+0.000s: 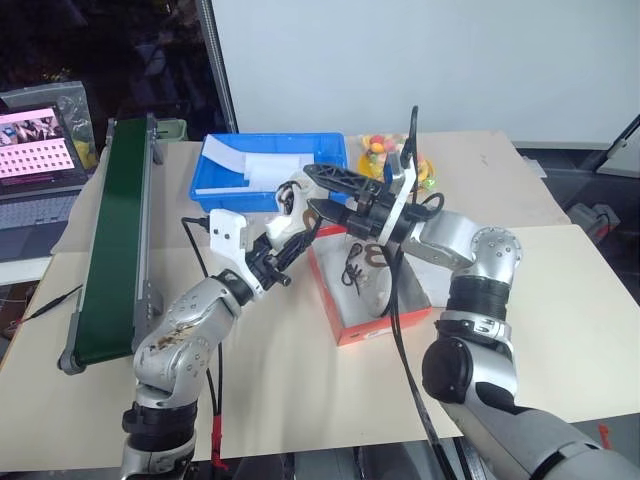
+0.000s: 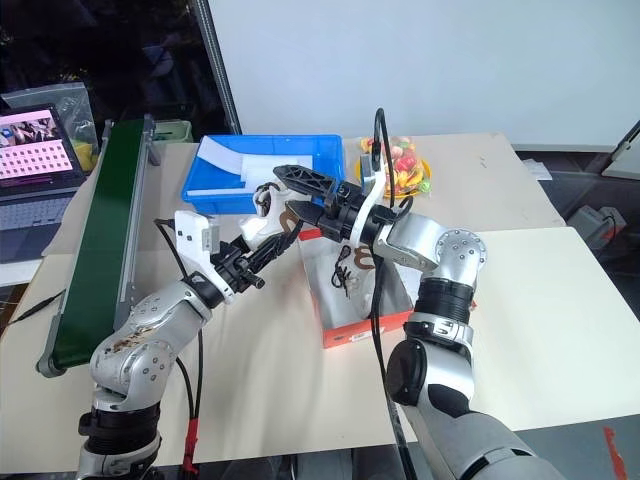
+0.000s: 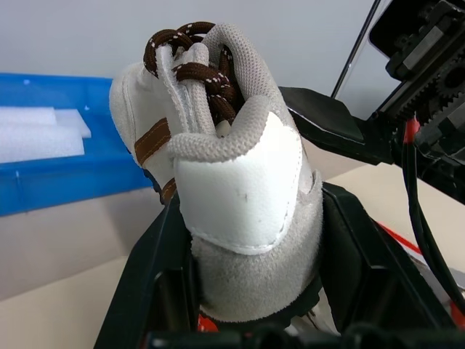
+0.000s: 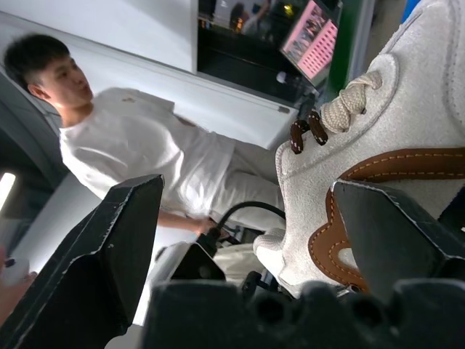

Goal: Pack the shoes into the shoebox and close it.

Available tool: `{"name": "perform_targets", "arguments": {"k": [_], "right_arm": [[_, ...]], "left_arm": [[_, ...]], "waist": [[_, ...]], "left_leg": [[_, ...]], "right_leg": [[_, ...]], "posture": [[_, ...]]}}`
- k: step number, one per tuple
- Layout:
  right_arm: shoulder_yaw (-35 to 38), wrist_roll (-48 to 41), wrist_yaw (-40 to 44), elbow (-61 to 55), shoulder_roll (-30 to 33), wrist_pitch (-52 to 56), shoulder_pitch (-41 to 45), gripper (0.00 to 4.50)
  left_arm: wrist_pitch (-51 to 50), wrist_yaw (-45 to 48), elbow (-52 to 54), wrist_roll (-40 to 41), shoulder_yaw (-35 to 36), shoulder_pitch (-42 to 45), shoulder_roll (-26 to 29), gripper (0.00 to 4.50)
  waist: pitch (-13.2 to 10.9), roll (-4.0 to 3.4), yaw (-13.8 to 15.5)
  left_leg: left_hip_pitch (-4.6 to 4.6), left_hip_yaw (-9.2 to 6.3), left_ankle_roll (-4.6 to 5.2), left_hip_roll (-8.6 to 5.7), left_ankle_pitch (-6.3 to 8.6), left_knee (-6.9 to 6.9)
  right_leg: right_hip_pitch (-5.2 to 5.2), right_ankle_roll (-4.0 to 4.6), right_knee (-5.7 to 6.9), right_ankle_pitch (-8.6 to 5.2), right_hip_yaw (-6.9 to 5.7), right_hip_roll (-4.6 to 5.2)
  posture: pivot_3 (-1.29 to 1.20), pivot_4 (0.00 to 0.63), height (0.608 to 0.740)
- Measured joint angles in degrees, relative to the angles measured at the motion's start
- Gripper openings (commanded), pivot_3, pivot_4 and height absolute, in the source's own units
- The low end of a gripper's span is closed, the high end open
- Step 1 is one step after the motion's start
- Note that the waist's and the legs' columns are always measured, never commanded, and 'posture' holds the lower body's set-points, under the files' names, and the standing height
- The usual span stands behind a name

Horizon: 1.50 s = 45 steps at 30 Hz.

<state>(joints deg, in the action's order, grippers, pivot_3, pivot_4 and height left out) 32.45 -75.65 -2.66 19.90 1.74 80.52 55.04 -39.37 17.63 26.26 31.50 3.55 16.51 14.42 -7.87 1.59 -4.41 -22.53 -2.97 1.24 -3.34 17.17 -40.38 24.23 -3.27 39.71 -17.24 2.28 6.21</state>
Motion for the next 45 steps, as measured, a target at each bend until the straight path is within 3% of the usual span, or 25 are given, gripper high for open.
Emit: {"name": "perform_targets", "arguments": {"k": [12, 34, 37, 45], "right_arm": [[-3.3, 0.8, 0.9, 2.0, 5.7, 2.7, -4.8, 4.5], [-5.9, 7.2, 5.2, 7.9, 5.8, -1.7, -1.3, 4.5], [-5.9, 8.7, 5.6, 8.8, 5.8, -3.4, -0.8, 3.78], [-4.9, 9.6, 4.6, 7.3, 3.3, -5.3, -0.8, 1.11]], "left_arm": [[1.7, 0.3, -0.3, -2.1, 0.5, 1.0, 3.3, 1.83], [-5.9, 4.4, 3.2, 5.4, -1.1, -0.2, 6.6, 1.83], [-6.1, 4.6, 3.3, 6.0, -1.5, 0.0, 6.7, 1.81], [-5.8, 4.5, 4.3, 6.0, -0.9, 0.5, 7.0, 1.81]], "waist": [[0.0, 0.0, 0.4], [0.0, 0.0, 0.5], [0.0, 0.0, 0.5], [0.0, -0.01, 0.4]], "left_leg": [[-0.05, 0.03, 0.0, 0.04, 0.0, 0.01], [-0.04, 0.03, 0.01, 0.03, 0.01, 0.02], [-0.05, 0.03, 0.01, 0.03, 0.01, 0.02], [-0.05, 0.03, 0.01, 0.04, 0.0, 0.03]], "right_leg": [[0.03, 0.0, -0.06, 0.0, 0.04, -0.02], [0.01, 0.0, -0.11, 0.0, 0.05, -0.03], [0.01, 0.0, -0.14, 0.0, 0.04, -0.03], [0.02, 0.0, -0.14, 0.0, 0.05, -0.02]], "posture": [[0.0, 0.15, 0.724], [0.0, 0.15, 0.724], [0.0, 0.15, 0.724], [0.0, 0.15, 0.724]]}}
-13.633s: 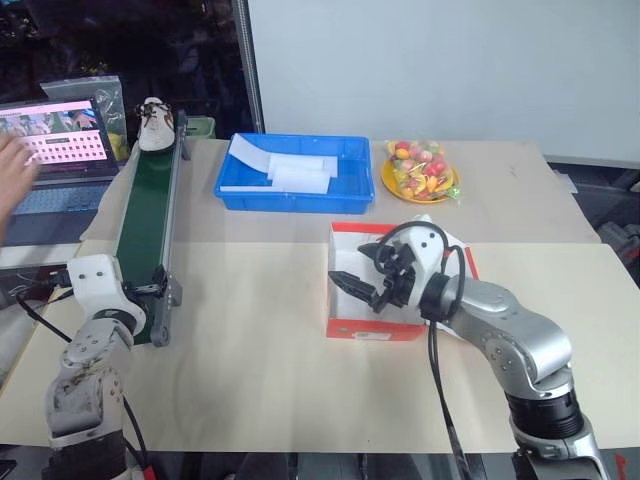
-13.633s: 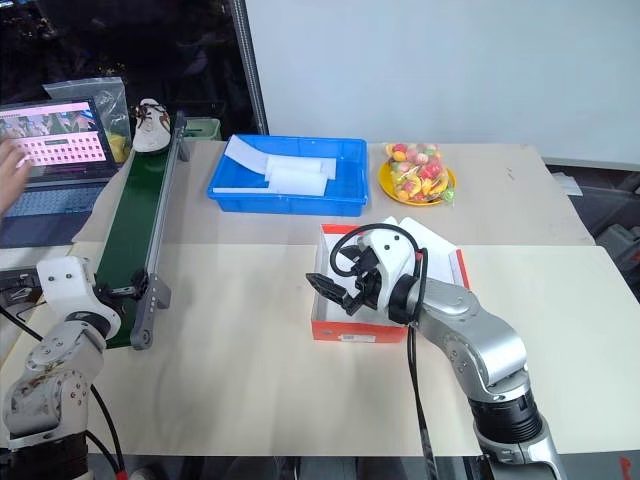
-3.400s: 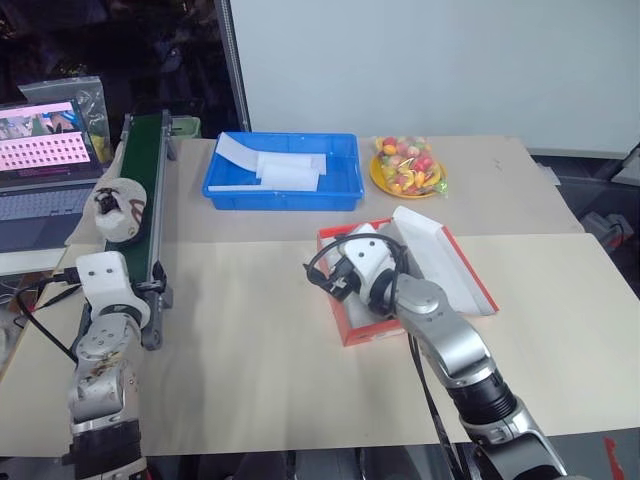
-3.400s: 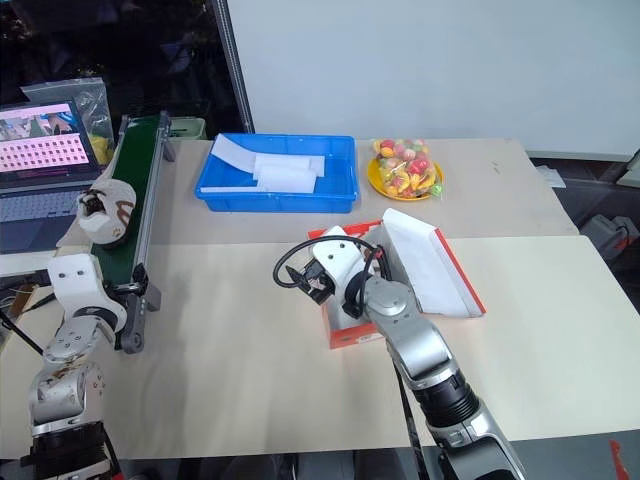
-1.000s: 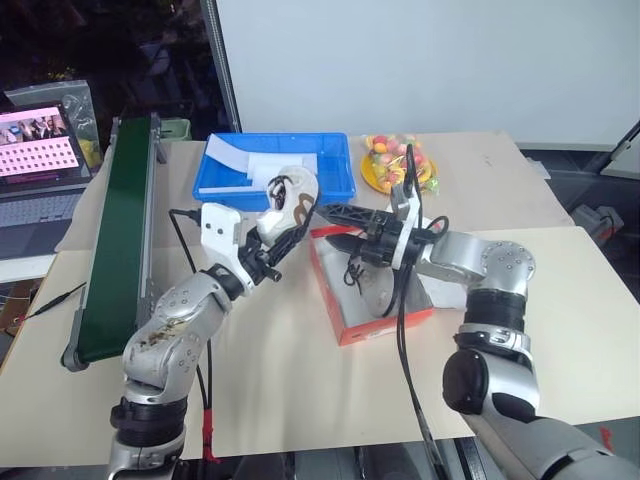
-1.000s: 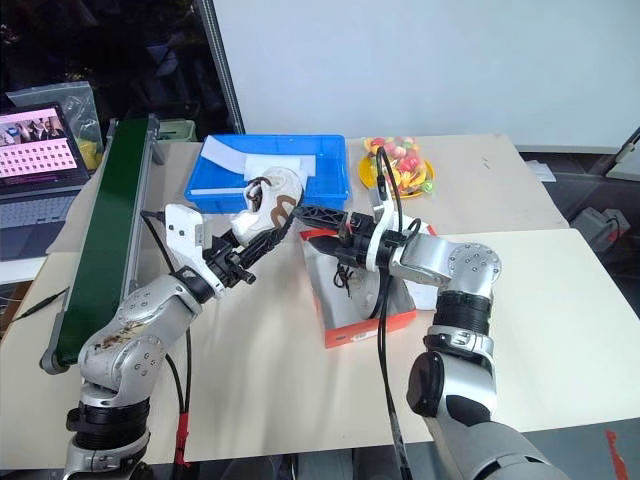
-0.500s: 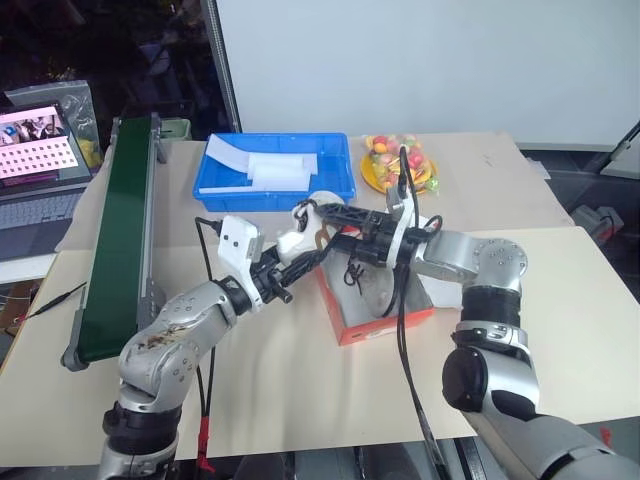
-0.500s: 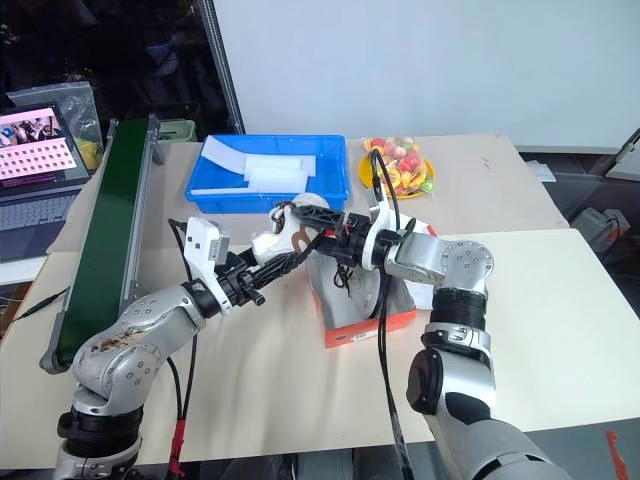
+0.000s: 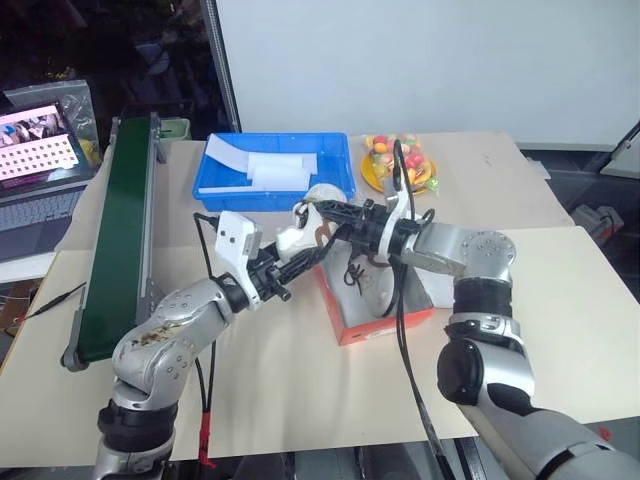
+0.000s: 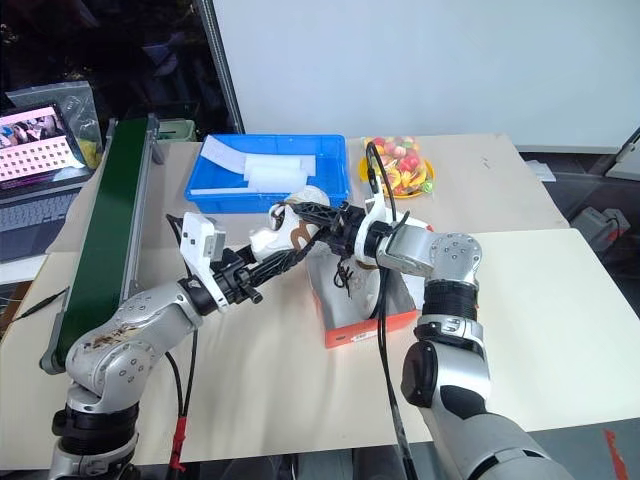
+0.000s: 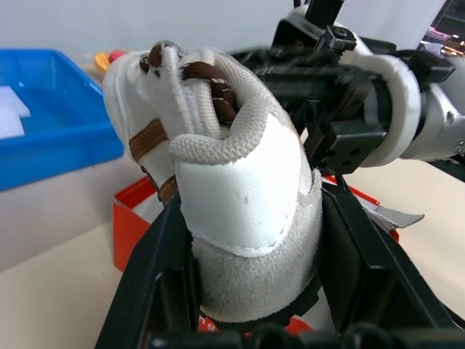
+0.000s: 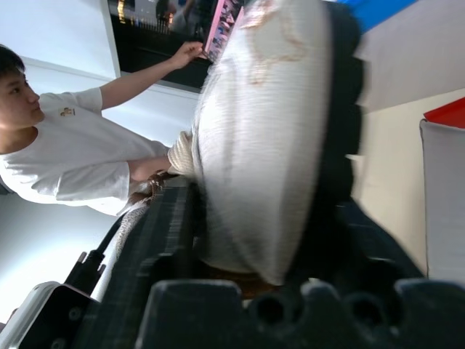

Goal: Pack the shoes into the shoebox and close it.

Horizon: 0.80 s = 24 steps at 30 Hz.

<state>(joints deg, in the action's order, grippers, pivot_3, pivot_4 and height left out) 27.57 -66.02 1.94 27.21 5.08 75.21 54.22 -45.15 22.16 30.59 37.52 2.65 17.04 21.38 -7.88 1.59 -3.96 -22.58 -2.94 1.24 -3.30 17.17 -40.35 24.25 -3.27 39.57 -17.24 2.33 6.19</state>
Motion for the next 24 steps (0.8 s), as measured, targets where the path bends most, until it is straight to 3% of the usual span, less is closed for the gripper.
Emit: {"name": "perform_targets", "arguments": {"k": [3, 10, 11, 12, 16, 21, 24], "right_arm": [[0.4, 0.0, -1.2, -0.4, -1.0, -0.1, 0.0, 0.53], [2.9, -1.8, -5.0, -1.3, -2.9, 0.0, 0.0, 0.49], [3.5, -2.4, -6.0, -1.7, -3.3, 0.0, 0.0, 0.49], [3.9, -2.9, -6.7, -2.2, -3.8, -0.1, 0.0, 0.49], [5.5, -5.1, -11.0, -4.2, -5.7, -1.0, 0.0, 0.49], [5.7, -6.9, -15.1, -8.5, -7.5, -3.7, -0.7, 0.49], [0.3, 0.3, -14.2, -13.1, -4.3, -9.4, -1.2, 0.49]], "left_arm": [[0.0, 0.0, 0.0, 0.0, 0.0, 0.0, 0.2, 1.81], [1.3, -0.1, 0.4, -1.7, -0.7, 0.0, 0.7, 1.81], [1.9, -0.2, 0.6, -2.5, -1.1, 0.0, 0.9, 2.65], [2.8, -0.3, 0.7, -3.6, -1.5, 0.0, 1.0, 2.84], [4.8, -0.3, 0.9, -7.2, -3.0, 0.0, 1.8, 4.35], [6.5, -0.1, 0.9, -8.4, -3.2, 0.0, 1.7, 4.44], [6.9, -0.7, -0.6, -9.5, -3.1, -0.8, 1.0, 4.44]], "waist": [[0.0, 0.0, 0.0], [0.0, -0.01, 0.0], [0.0, -0.01, 0.0], [0.0, -0.01, 0.0], [0.0, -0.02, 0.0], [0.0, -0.03, -0.1], [0.0, -0.1, 0.2]], "left_leg": [[0.0, 0.0, 0.0, -0.01, 0.0, 0.0], [0.0, 0.0, -0.01, -0.01, 0.0, 0.01], [0.0, 0.0, 0.0, -0.01, 0.0, 0.01], [0.0, 0.0, 0.0, -0.01, 0.0, 0.01], [0.0, 0.0, 0.0, -0.01, 0.0, 0.02], [0.0, 0.0, 0.0, -0.01, 0.0, 0.05], [0.0, -0.01, 0.0, -0.09, 0.0, 0.04]], "right_leg": [[0.0, 0.0, -0.01, 0.0, 0.0, 0.0], [0.01, 0.0, 0.0, 0.0, 0.0, 0.0], [0.01, 0.0, 0.0, 0.0, -0.01, 0.0], [0.01, 0.0, 0.0, 0.0, 0.0, 0.0], [0.02, 0.0, 0.0, 0.0, 0.0, 0.0], [0.05, 0.0, 0.02, 0.0, 0.0, -0.01], [0.04, 0.0, 0.01, 0.0, -0.02, 0.02]], "posture": [[0.0, 0.15, 0.724], [0.0, 0.15, 0.724], [0.0, 0.15, 0.724], [0.0, 0.15, 0.724], [0.0, 0.15, 0.724], [0.0, 0.15, 0.724], [0.0, 0.15, 0.724]]}}
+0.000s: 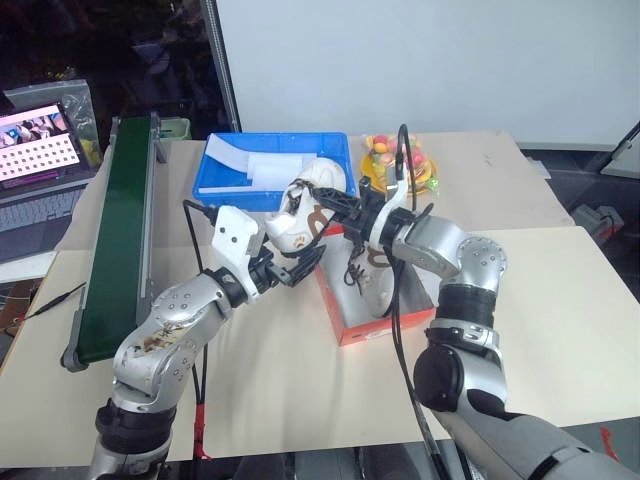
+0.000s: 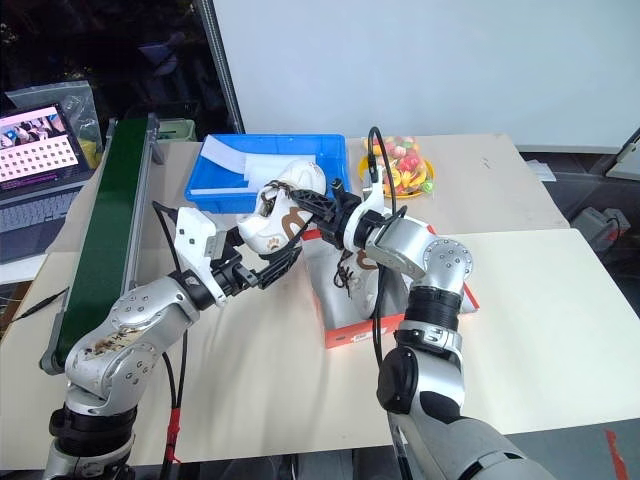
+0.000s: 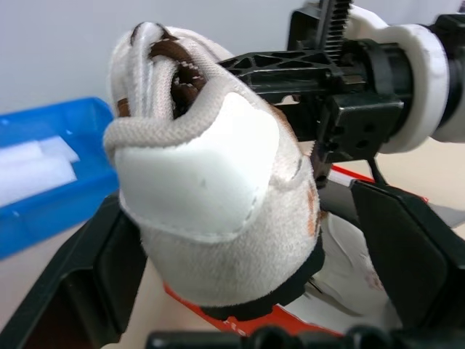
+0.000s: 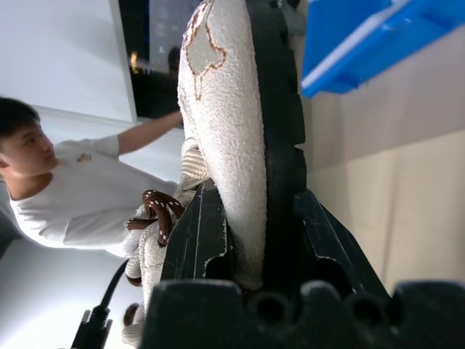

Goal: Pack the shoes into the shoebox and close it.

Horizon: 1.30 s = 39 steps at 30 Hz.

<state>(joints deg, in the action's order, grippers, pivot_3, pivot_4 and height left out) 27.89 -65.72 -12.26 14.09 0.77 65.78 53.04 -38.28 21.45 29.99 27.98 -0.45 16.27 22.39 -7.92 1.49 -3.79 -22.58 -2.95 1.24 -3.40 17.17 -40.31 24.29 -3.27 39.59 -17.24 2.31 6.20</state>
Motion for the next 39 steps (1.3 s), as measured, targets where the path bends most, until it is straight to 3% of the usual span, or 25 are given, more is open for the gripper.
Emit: {"name": "perform_targets", "arguments": {"k": [3, 6, 11, 17, 21, 27, 35, 39], "right_arm": [[-0.9, 7.8, 0.7, -2.6, 7.6, -8.1, 0.1, 0.49], [-0.8, 9.2, 0.9, -5.2, 11.7, -8.2, 0.3, 0.49], [-8.2, 9.2, 2.1, -8.6, 21.2, 7.1, 2.5, 0.49], [-16.1, 8.1, 5.5, -10.0, 23.4, 25.2, 4.2, 0.49], [-23.2, 7.7, 9.6, -7.7, 27.3, 26.3, 4.1, 0.49], [-28.6, 11.8, 15.7, -5.5, 28.2, 26.3, 4.2, 0.49], [-32.7, 18.8, 23.6, -3.2, 28.3, 26.2, 5.6, 0.49], [-33.8, 21.7, 25.9, -2.1, 26.8, 25.7, 6.4, 0.49]], "left_arm": [[0.6, -0.6, -1.6, -1.2, -0.2, -1.8, -0.3, 4.44], [0.8, -0.9, -1.8, -1.9, -0.1, -1.9, -1.1, 4.44], [1.1, -1.3, -3.5, -2.6, 0.3, -1.5, -2.2, 4.44], [2.3, -1.3, -5.3, -3.3, 0.4, -0.9, -3.0, 4.44], [3.6, -1.6, -5.5, -3.8, 0.4, -0.7, -3.9, 4.44], [4.9, -0.6, -4.4, -4.5, 0.2, -0.9, -3.4, 4.44], [-3.1, 14.4, 3.8, 7.0, 0.8, -3.9, 11.0, 4.44], [-3.5, 20.3, 3.8, 8.4, 1.6, -3.9, 17.0, 4.44]], "waist": [[0.0, 0.0, 1.3], [0.0, -0.01, 0.9], [0.0, -0.07, -0.2], [0.0, -0.06, 0.2], [0.0, -0.06, 1.0], [0.0, -0.06, 1.2], [0.0, -0.07, 1.1], [0.0, -0.09, 1.2]], "left_leg": [[-0.02, -0.06, 0.01, -0.04, 0.0, 0.0], [-0.02, 0.06, 0.01, 0.07, 0.0, 0.17], [-0.03, 0.12, 0.02, 0.15, 0.0, 0.25], [-0.06, 0.09, 0.08, 0.14, 0.03, 0.19], [-0.14, 0.06, 0.11, 0.09, 0.05, 0.16], [-0.22, 0.06, 0.11, 0.1, 0.05, 0.14], [-0.24, 0.03, 0.11, 0.11, 0.05, 0.13], [-0.21, 0.03, 0.1, 0.1, 0.04, 0.13]], "right_leg": [[0.0, -0.01, -0.02, 0.0, -0.04, 0.01], [0.02, 0.0, -0.22, 0.0, 0.01, -0.02], [0.0, 0.0, -0.31, 0.0, 0.08, -0.02], [-0.08, 0.0, -0.38, 0.01, 0.06, 0.02], [-0.03, -0.01, -0.47, 0.01, -0.01, 0.03], [0.02, -0.01, -0.51, 0.01, -0.02, 0.03], [0.06, -0.01, -0.5, 0.01, -0.02, 0.02], [0.05, -0.01, -0.49, 0.01, -0.04, 0.0]], "posture": [[0.0, 0.15, 0.724], [0.0, 0.15, 0.724], [0.0, 0.15, 0.724], [0.0, 0.15, 0.724], [0.0, 0.15, 0.724], [0.0, 0.15, 0.724], [0.0, 0.15, 0.724], [0.0, 0.15, 0.724]]}}
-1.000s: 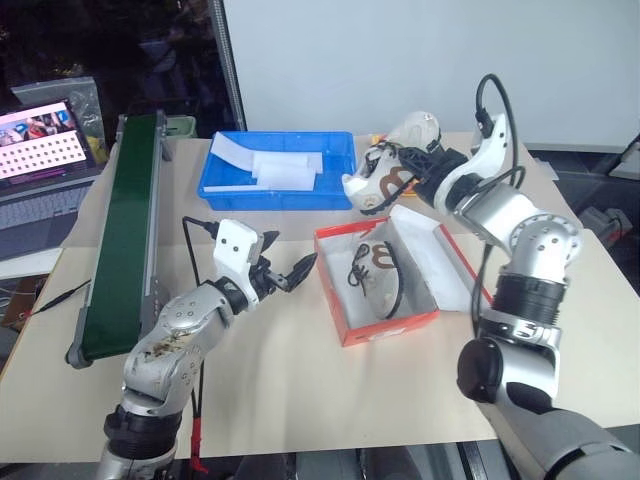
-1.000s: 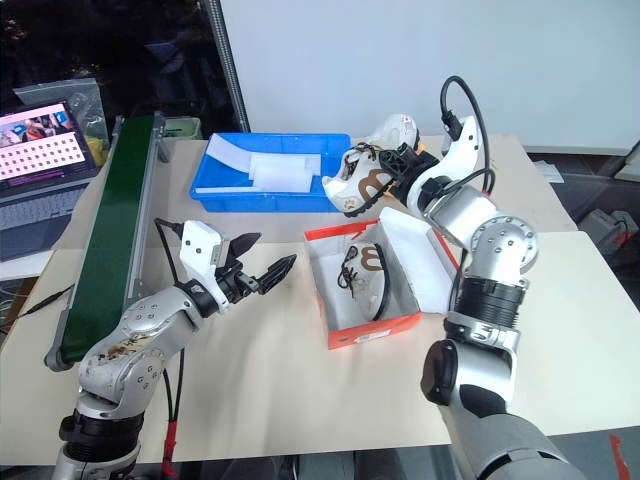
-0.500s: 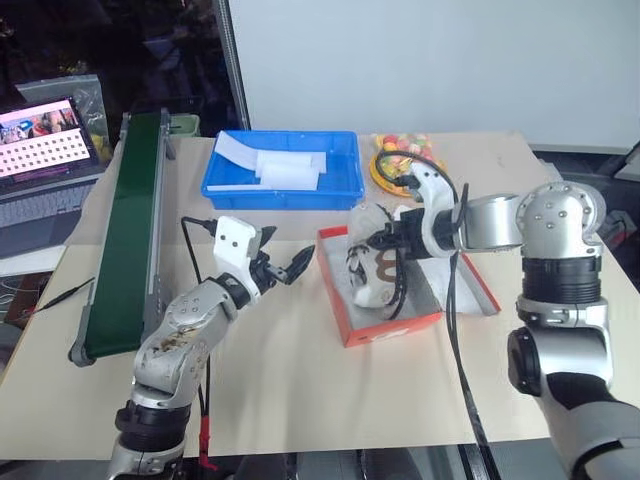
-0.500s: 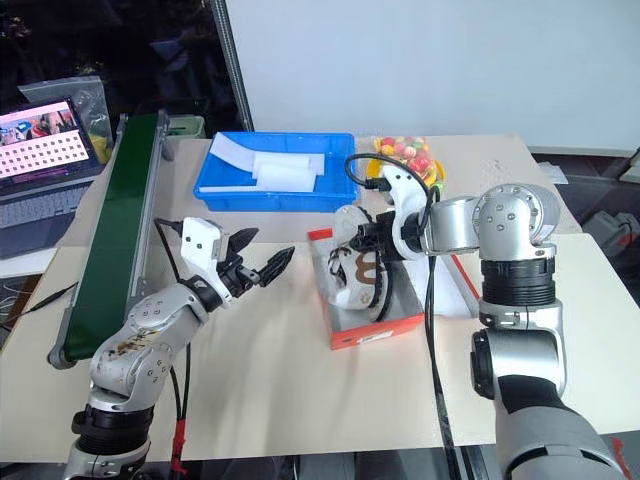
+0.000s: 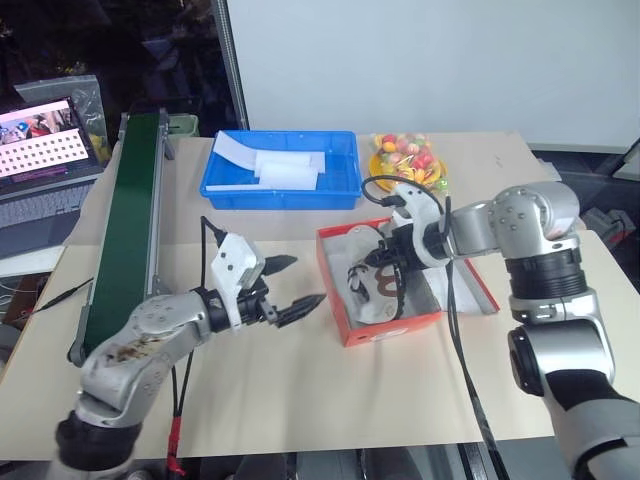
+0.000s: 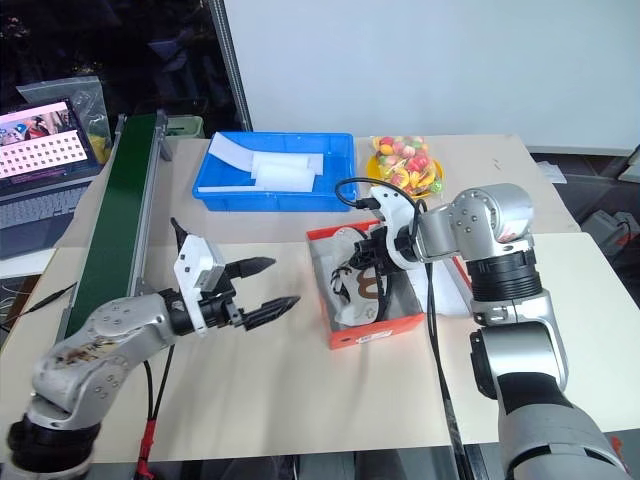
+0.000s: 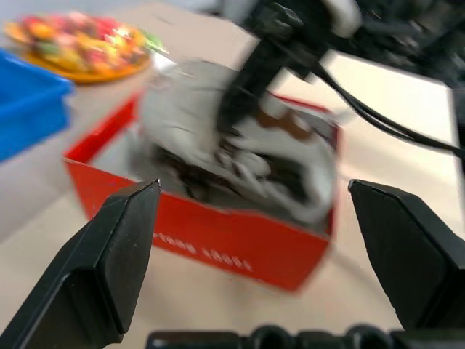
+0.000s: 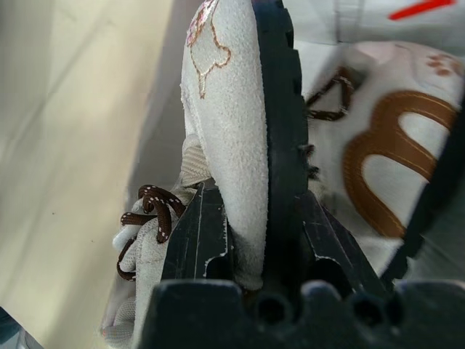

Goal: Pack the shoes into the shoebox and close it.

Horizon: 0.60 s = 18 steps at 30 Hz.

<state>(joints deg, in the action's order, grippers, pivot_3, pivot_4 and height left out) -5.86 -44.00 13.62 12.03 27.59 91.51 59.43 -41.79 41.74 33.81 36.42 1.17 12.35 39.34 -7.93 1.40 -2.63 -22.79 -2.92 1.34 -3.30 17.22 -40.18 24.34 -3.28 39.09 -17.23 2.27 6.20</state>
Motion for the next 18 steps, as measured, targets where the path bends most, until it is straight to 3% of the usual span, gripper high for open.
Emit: {"name": "perform_targets", "arguments": {"k": [16, 18], "right_arm": [[-6.7, 12.4, 8.9, 9.5, -4.6, -8.5, 0.2, 0.49], [-7.0, 13.6, 9.9, 10.4, -5.1, -9.2, 0.2, 1.48]], "left_arm": [[0.7, 1.7, -2.1, -0.4, -1.1, 2.7, -1.2, 4.44], [0.7, 1.5, -2.1, -0.4, -1.2, 2.7, -1.3, 4.5]], "waist": [[0.0, 0.0, -0.2], [0.0, 0.0, -0.2]], "left_leg": [[-0.01, -0.04, -0.01, -0.02, 0.0, -0.01], [-0.01, -0.04, -0.01, -0.03, 0.0, -0.01]], "right_leg": [[0.02, 0.0, 0.02, 0.0, -0.06, 0.03], [0.02, 0.0, 0.03, 0.0, -0.06, 0.03]], "posture": [[0.0, 0.15, 0.724], [0.0, 0.15, 0.724]]}}
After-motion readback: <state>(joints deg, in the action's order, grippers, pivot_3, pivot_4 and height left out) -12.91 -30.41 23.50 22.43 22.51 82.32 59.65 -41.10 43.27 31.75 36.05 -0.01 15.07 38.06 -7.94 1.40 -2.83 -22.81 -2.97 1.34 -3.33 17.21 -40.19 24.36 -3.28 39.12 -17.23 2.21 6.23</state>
